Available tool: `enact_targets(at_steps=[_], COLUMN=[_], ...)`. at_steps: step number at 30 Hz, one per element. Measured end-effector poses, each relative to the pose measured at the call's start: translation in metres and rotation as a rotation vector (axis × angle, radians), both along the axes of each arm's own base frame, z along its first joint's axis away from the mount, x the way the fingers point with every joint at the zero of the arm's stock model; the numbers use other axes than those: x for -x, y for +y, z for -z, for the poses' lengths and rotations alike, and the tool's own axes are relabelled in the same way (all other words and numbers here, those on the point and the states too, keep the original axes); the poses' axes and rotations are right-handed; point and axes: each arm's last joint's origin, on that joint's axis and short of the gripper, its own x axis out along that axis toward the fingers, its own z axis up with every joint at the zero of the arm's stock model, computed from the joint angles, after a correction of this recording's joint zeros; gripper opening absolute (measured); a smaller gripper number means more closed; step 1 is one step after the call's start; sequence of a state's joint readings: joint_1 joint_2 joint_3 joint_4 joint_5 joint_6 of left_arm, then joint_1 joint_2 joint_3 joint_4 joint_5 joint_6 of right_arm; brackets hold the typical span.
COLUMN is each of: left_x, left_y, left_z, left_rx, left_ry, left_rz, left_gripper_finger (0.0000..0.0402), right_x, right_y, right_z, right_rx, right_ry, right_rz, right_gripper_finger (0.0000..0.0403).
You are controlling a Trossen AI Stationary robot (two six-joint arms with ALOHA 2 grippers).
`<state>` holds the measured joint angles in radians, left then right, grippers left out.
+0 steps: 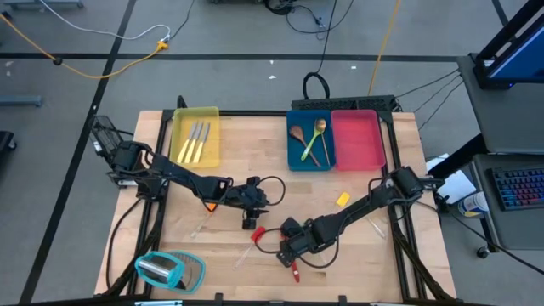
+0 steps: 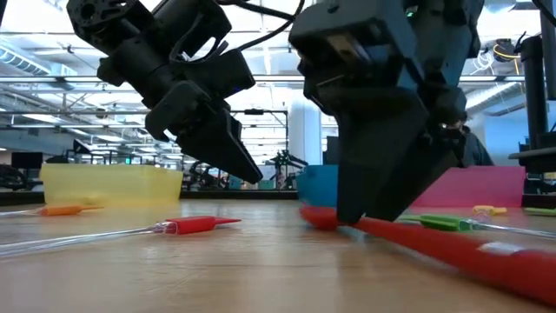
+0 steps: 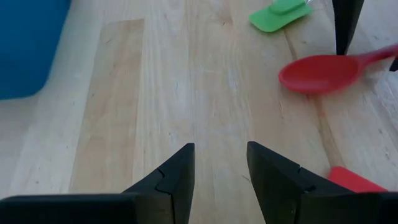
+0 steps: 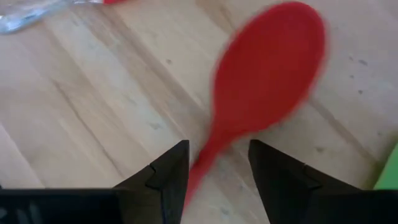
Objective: Pick & Place Kitchen Items
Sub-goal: Put the red serving spoon into the blue bin
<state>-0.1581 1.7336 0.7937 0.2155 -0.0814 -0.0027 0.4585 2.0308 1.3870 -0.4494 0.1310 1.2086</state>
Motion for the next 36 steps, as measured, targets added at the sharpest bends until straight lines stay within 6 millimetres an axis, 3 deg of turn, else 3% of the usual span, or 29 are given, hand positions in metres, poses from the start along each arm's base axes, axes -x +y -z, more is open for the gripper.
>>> enact_targets(at_steps=[6, 17, 29, 36], left_x=[0.000, 0.000, 0.000, 0.000], left_y=[0.000, 0.000, 0.000, 0.000], left_z=[0.000, 0.000, 0.000, 0.000], left_rx=[-0.003, -0.019, -0.019, -0.024], left_ry=[-0.004, -0.005, 0.004, -0.003], left_rz=[0.003, 0.017, 0.016, 0.021], left_gripper_finger=[0.0152, 0.0152, 0.0152, 0.0152], right_x=[0.000, 0.000, 0.001, 0.014], right_y=[-0.001, -0.004, -0.010, -0.033], right_z=[0.004, 0.005, -0.007, -0.043], right_rx=[0.083, 0.106, 0.165, 0.319], right_ry=[-0.004, -0.021, -0.054, -0.066], right_rz=[-0.052, 0.045, 0.049, 0.133], right_gripper_finger=[0.0136, 0.0022, 0.0027, 0.0023])
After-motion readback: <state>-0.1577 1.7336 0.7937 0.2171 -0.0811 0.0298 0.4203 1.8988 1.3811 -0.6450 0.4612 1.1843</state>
